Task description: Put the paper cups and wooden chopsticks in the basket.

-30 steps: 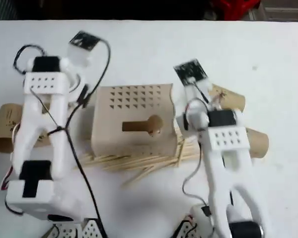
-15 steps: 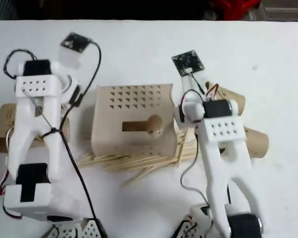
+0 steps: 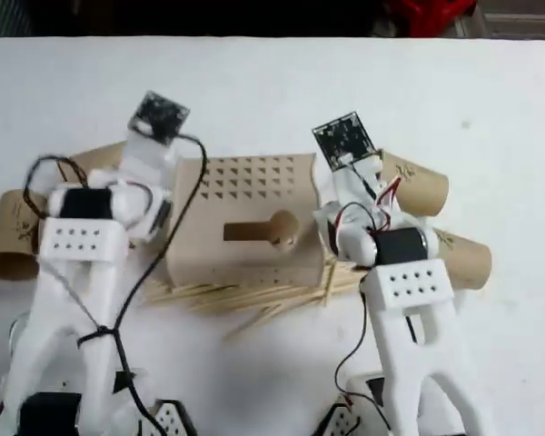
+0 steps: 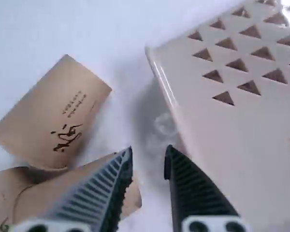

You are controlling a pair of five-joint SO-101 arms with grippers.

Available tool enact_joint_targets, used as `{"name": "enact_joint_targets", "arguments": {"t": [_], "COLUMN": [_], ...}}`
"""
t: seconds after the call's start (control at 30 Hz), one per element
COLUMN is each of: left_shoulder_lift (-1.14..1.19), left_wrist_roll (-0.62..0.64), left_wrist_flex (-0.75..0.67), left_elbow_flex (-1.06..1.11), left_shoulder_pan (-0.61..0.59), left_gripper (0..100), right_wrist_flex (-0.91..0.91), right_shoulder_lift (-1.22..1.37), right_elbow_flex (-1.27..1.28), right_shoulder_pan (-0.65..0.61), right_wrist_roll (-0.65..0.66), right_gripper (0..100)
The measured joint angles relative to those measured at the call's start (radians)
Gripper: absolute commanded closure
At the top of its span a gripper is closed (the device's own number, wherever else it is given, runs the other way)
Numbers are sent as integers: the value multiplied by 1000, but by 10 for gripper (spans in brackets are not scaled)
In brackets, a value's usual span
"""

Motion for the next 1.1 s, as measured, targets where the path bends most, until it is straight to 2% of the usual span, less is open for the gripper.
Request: {"name": "enact_joint_targets", "arguments": {"t": [0.13, 0.27, 0.47, 0.7, 0.87, 1.1], "left_shoulder_lift": [0, 9, -2, -8, -20, -44], "left_wrist_roll": [3, 9, 26, 68, 74, 48], "left_wrist_flex": [-140, -189, -112, -95, -198, -333], "left_elbow_flex": [127, 144, 74, 63, 155, 261], "left_shoulder_pan": [0, 0, 0, 77, 77, 18], "left_gripper": [871, 871, 837, 842, 842, 842], "right_wrist_flex": [-23, -23, -23, -23, -23, -23], "right_shoulder_lift": [40, 44, 44, 46, 48, 48], "right_elbow_flex": [0, 0, 0, 6, 6, 6], "right_shoulder_pan": [0, 0, 29, 29, 28, 28], "right_wrist_roll": [0, 0, 0, 0, 0, 0], "right_gripper": [839, 839, 839, 839, 839, 839]}}
